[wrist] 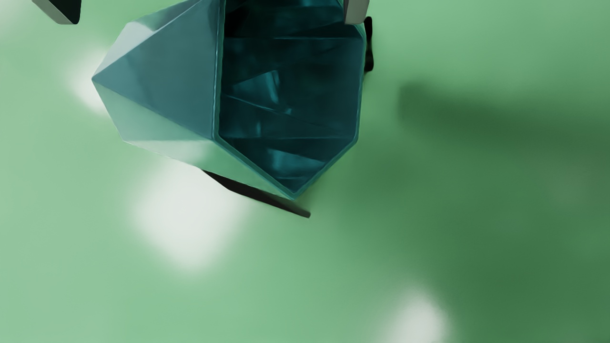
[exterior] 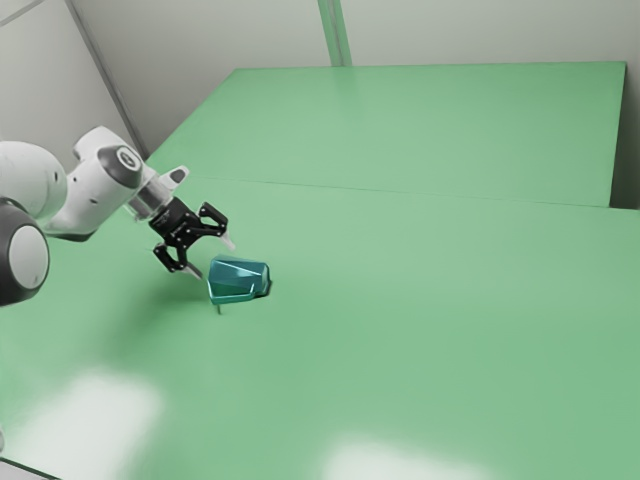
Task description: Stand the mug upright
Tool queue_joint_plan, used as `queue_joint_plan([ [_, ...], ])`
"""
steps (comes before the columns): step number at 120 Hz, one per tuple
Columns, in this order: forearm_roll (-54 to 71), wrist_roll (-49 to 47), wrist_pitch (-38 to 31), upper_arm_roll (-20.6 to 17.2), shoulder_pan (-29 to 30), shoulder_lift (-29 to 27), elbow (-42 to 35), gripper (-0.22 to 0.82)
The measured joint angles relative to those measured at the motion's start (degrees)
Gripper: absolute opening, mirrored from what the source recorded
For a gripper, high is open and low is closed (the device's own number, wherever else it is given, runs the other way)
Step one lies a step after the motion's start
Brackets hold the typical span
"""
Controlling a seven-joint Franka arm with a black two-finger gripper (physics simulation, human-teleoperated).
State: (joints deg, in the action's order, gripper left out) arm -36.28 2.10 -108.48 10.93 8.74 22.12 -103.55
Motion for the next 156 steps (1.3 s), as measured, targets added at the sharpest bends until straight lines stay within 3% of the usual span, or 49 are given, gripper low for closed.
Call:
queue_joint_plan([
  [49,-5.4,-0.1,-2.8,-2.1,-0.5,1.5,-0.2,0.6],
  [81,-4.5,-0.2,-2.8,-2.3,-0.6,1.3,-0.1,0.17],
  [127,-3.6,-0.6,-3.2,-5.3,-0.7,0.8,3.3,-0.08],
  [156,-4.1,-1.0,-3.4,-6.8,-0.7,0.9,3.2,-0.15],
])
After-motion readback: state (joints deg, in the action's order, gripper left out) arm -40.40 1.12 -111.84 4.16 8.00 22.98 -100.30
